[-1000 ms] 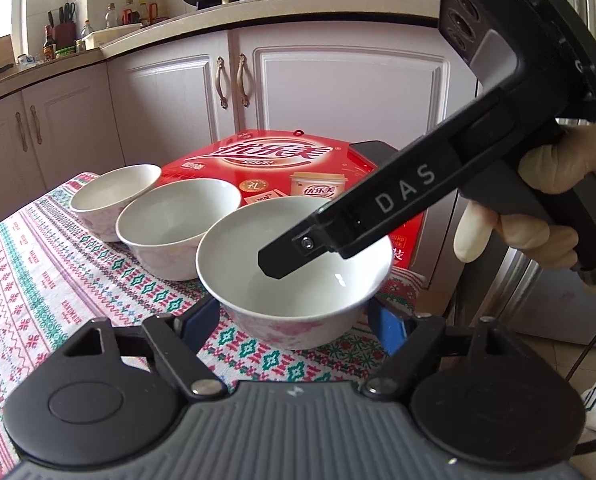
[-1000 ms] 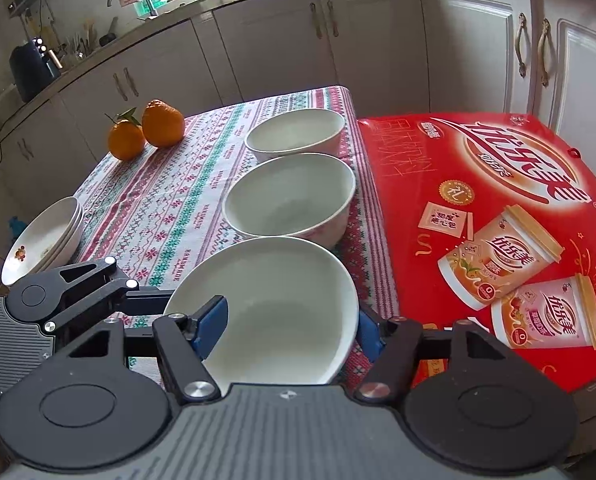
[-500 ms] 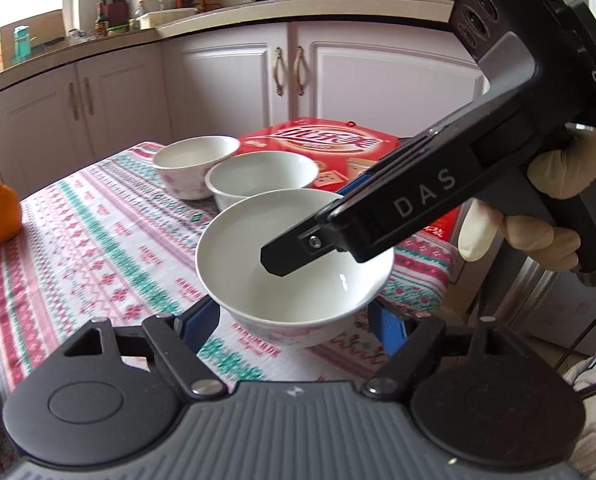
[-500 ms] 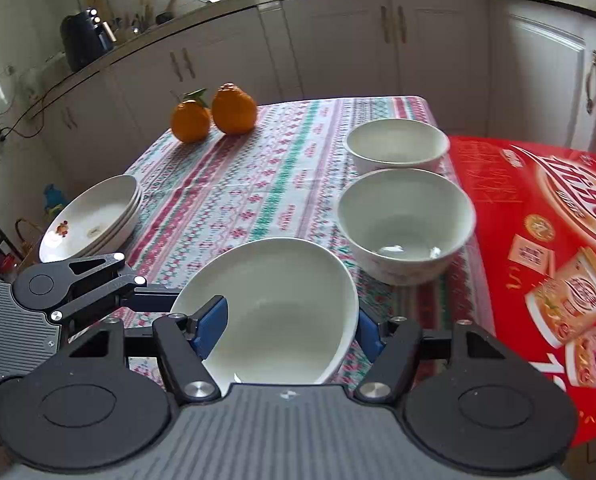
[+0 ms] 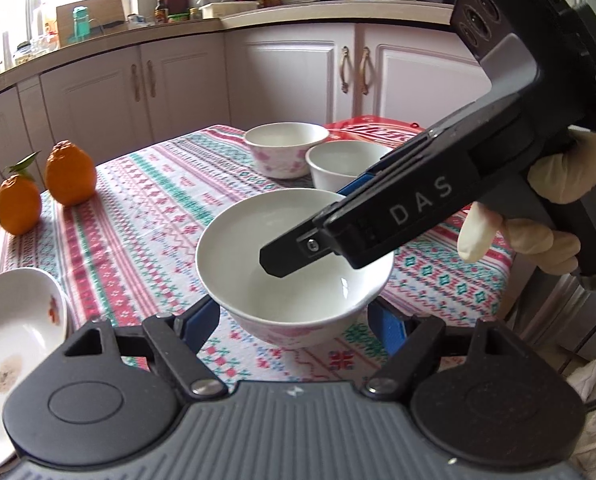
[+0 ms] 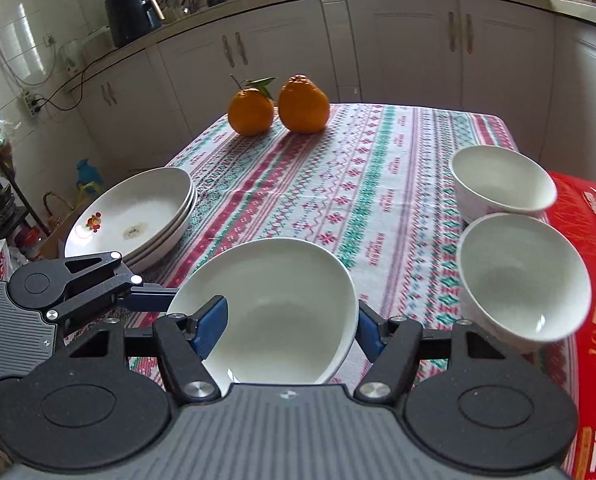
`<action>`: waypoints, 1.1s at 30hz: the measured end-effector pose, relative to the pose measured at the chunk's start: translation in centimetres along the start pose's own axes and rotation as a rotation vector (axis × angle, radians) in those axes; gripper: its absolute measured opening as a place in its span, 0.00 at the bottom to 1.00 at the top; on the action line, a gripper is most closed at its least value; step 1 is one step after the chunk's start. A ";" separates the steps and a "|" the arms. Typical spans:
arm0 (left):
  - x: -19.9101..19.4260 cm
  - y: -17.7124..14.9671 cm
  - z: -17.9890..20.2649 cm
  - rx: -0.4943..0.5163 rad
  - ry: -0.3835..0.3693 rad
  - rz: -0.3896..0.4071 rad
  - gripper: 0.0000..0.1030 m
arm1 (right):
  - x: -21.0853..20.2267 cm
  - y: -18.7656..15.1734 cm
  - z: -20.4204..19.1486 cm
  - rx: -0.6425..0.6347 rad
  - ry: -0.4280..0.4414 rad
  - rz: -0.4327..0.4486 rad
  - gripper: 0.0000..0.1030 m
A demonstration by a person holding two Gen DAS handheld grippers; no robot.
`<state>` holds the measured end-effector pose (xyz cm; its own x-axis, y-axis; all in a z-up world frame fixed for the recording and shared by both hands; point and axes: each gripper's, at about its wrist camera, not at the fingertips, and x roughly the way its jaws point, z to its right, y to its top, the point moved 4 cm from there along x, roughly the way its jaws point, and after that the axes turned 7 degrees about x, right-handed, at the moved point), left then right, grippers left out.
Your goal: Organize plates and bowls
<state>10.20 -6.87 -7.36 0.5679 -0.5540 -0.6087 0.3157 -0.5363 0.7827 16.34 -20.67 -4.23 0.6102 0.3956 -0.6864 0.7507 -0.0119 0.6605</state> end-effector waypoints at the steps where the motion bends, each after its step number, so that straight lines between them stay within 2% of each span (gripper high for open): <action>1: 0.1 -0.1 -0.3 -0.003 0.006 -0.002 0.78 | 0.3 0.2 -0.2 -0.005 0.002 -0.002 0.70; 10: 0.2 -0.7 -1.6 -0.015 0.014 -0.010 0.78 | 2.4 0.5 -0.4 -0.002 0.005 -0.028 0.70; 24: 0.5 -1.0 -2.2 -0.029 0.020 -0.024 0.78 | 3.2 0.8 -0.7 -0.011 -0.002 -0.027 0.71; 28: 0.6 -1.1 -2.0 -0.017 0.030 -0.022 0.79 | 3.3 0.5 -0.9 -0.017 0.001 -0.026 0.78; 31: 0.4 -0.9 -2.0 -0.023 0.030 -0.008 0.87 | 3.0 0.5 -1.2 -0.023 0.002 -0.007 0.96; 33: 0.1 -0.8 -2.1 -0.034 0.034 0.002 0.89 | 2.6 0.6 -1.4 -0.034 -0.006 0.019 1.00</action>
<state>11.64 -5.13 -7.78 0.5938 -0.5328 -0.6030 0.3396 -0.5134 0.7881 18.05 -18.41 -5.22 0.6256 0.3899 -0.6757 0.7304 0.0117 0.6829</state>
